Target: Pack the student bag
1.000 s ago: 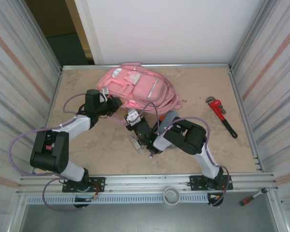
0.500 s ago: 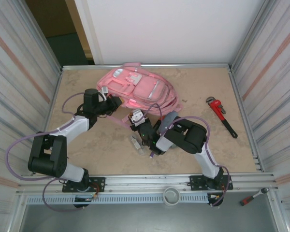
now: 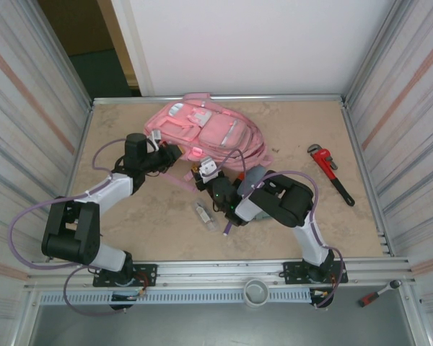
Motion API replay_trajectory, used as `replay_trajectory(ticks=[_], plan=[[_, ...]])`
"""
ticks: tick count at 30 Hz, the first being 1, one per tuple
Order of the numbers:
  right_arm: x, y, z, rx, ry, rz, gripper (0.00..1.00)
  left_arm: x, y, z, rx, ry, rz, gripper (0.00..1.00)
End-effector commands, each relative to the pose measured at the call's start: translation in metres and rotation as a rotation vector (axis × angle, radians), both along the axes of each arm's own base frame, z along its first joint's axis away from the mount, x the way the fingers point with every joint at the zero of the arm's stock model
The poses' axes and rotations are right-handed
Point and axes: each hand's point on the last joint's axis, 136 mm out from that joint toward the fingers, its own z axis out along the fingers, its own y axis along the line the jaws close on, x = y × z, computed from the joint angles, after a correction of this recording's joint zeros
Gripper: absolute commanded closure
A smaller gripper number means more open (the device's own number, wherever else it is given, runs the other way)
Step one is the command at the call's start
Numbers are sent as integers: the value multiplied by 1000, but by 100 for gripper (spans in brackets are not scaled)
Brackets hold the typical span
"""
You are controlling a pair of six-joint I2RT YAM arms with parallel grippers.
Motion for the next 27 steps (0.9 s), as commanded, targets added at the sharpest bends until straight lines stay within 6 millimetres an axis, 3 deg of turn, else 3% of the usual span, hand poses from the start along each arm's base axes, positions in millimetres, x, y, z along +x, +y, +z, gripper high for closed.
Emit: replay_trajectory(ticks=[1,18,27], plan=[[-1,3,43,83,-72,26,65,-5,-8,14,-23,-69,-62,100],[6,24,46,-45,-179,97,70,-7,-12,-10,-22,-21,-78,100],[14,14,33,-73,-159,41,84,-6,-12,-8,-20,-27,-77,100]])
